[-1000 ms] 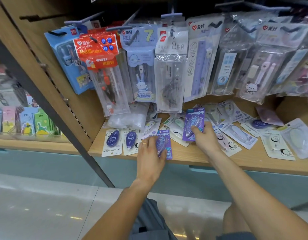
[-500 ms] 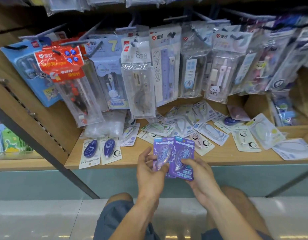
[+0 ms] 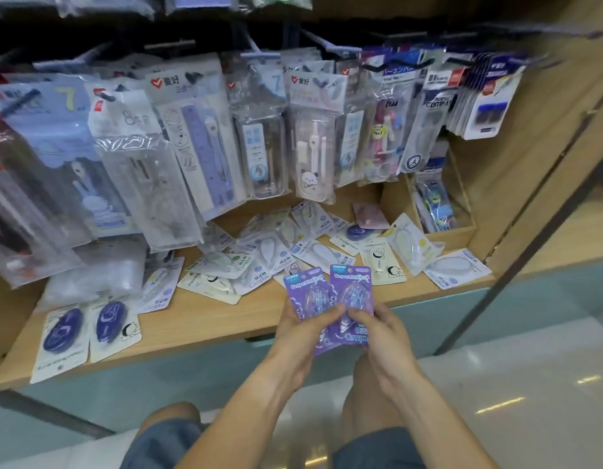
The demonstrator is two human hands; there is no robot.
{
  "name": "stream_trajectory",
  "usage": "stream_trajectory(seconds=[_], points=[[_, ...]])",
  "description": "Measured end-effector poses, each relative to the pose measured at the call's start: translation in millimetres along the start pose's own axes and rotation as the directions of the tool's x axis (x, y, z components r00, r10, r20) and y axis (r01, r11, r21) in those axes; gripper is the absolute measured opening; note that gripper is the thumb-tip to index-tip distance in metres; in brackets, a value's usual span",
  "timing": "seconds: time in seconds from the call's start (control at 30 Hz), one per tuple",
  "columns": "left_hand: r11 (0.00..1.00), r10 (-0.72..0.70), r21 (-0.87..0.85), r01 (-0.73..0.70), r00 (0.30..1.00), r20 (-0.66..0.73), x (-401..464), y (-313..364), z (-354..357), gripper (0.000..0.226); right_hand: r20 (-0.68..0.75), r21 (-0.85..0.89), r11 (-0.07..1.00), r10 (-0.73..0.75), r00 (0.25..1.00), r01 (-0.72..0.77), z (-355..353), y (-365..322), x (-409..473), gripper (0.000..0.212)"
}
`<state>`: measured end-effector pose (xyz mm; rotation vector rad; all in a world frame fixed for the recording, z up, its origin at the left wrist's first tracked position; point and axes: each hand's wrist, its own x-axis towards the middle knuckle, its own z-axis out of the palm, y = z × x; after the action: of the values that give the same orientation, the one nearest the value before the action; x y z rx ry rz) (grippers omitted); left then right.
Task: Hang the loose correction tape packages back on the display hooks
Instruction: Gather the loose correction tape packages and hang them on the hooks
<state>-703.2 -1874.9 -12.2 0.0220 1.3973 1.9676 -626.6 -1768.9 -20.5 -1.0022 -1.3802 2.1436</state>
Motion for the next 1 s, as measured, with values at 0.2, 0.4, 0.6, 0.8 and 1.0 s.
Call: stream_trajectory(seconds=[0.2,0.4,0.6,0.8,1.0], points=[[0.999,-0.046,-0.012,0.045,0.996,-0.079,8.7,-9.5,10.2,0.032,-0.027,0.103,0.994,0.025,0.999,-0.022,-34.6,-8.8,14.9,0.027],[0.984,-0.152,-0.097,0.146,0.987,-0.059,10.0,-5.1,8.0,0.036,0.076,-0.008,1.000,-0.008,0.997,0.009,-23.2,-1.4,9.4,0.030],[0.996,-0.075,-0.064,0.068,0.992,-0.100,4.4,0.4,-18.3,0.043,0.129,-0.066,0.998,0.021,0.991,-0.013,15.9,16.2,6.5,0.025],[0.986,-0.129,-0.129,0.109,0.979,-0.155,-8.3,21.3,-64.5,0.048,0.213,-0.108,0.992,0.085,0.973,-0.064,54.3,27.7,-1.2,0.030],[0.989,-0.069,-0.144,0.033,0.965,-0.254,-31.3,44.6,-131.5,0.056,0.351,-0.157,0.985,0.118,0.929,-0.066,121.8,45.8,-17.8,0.034]])
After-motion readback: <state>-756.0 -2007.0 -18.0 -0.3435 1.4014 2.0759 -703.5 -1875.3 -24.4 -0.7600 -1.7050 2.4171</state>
